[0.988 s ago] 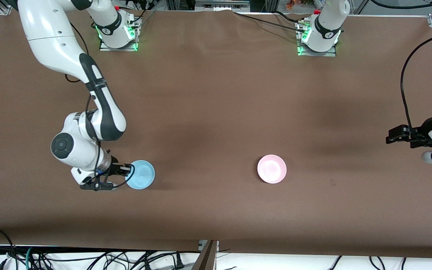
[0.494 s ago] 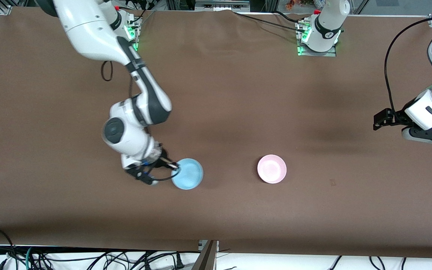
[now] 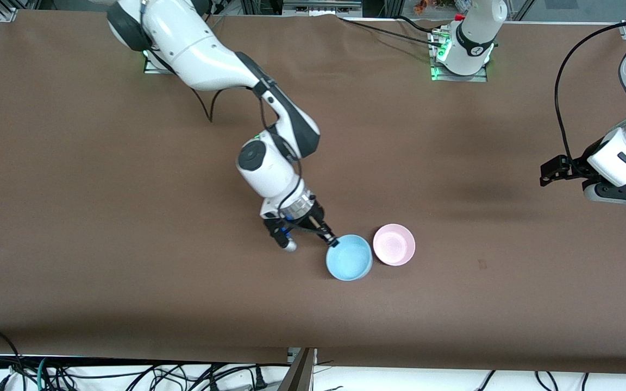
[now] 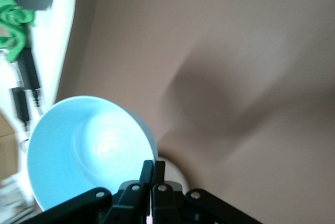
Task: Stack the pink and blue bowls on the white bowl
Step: 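Lift the blue bowl and carry it onto the pink bowl, then lower the blue bowl into the pink bowl and open the right gripper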
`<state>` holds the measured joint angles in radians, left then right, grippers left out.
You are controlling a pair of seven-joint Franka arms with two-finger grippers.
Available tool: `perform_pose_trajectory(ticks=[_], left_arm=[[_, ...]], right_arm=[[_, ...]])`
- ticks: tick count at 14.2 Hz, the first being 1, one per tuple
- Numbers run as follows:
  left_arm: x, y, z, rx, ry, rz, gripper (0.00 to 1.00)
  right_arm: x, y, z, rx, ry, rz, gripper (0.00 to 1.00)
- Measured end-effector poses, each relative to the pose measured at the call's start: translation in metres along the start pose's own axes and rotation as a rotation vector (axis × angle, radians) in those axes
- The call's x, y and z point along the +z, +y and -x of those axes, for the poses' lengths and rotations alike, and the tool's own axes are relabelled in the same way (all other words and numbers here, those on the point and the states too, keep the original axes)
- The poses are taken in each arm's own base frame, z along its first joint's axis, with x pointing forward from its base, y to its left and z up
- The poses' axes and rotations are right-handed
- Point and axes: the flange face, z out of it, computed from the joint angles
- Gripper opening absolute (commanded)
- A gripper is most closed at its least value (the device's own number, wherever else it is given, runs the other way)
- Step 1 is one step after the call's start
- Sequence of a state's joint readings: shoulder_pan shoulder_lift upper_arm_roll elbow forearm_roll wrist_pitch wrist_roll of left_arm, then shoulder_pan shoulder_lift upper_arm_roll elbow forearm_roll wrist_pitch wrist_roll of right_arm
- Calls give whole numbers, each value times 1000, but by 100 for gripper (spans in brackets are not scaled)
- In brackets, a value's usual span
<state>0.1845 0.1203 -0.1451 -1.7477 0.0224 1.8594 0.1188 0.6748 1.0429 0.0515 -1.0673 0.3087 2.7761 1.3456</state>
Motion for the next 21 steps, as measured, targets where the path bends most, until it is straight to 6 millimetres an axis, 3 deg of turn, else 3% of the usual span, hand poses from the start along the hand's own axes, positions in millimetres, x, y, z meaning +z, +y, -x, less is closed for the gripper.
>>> perform_pose_trajectory(ticks=[3,9,12,21], left_arm=[[-11,-3,-6,-14,-28,7,100],[-6,-8,-11,-23,-46,12,100],[-5,-9,-11,-24,-52,13,100],[-4,-11,-9,-28,-63,14,100]], right_arm=[[19,9,38,46,-13,-91,0],[37,27,91,69,-50,-150,0],[49,39,88,69,-43,-144,0],[53,44,87,69,-41,-142,0]])
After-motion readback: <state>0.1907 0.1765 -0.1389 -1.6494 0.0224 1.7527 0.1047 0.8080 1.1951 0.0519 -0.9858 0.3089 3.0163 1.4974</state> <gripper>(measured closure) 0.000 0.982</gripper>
